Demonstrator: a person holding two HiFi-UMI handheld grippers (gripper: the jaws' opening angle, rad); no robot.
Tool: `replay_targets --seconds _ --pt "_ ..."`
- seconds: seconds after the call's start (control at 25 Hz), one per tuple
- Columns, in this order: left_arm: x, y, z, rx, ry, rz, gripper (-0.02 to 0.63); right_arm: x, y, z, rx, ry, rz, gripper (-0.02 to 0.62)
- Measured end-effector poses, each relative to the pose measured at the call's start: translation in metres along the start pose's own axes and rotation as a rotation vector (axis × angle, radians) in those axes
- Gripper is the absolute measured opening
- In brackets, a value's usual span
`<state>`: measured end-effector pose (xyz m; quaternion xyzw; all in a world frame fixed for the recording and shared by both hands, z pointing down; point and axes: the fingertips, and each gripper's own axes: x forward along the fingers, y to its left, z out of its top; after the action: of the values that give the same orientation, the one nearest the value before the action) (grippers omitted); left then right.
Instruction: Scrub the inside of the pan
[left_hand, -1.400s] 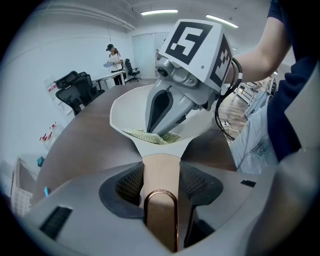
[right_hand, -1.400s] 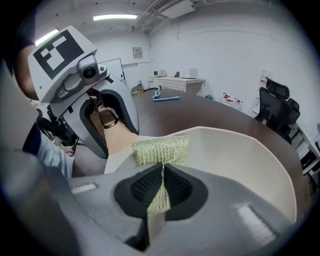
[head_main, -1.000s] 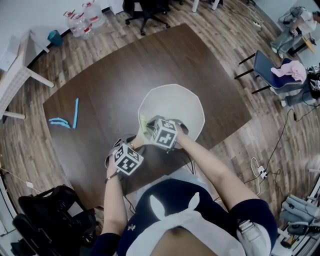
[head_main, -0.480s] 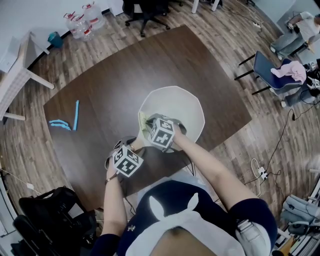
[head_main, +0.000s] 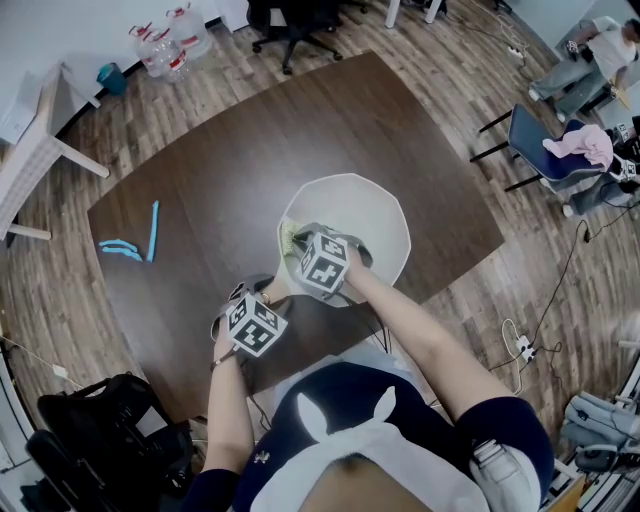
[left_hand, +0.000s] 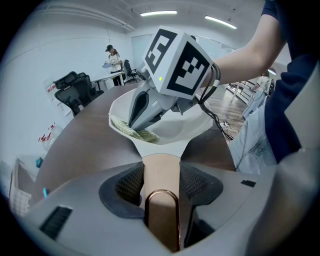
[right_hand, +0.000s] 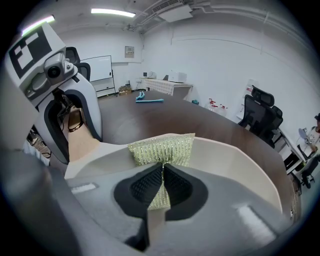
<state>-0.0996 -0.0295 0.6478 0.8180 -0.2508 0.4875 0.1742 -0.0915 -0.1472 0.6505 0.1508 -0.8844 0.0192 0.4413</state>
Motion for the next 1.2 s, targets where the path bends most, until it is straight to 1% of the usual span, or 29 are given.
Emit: replay_targets --seconds 0.48,0.92,1.2 --pt "0.000 0.000 -0.002 0.002 -0.002 -0.003 0.225 0.005 -0.024 0.003 0.025 -0.013 -0.062 0.011" --pt "-0.002 0.000 -0.001 0.002 0.001 -0.007 0.225 0.004 -0.044 0.006 0.034 -0.018 -0.089 0.011" --pt "-0.001 0.000 -0.003 0.013 0.007 -0.011 0.224 0.004 -0.062 0.005 0.056 -0.014 -0.149 0.011"
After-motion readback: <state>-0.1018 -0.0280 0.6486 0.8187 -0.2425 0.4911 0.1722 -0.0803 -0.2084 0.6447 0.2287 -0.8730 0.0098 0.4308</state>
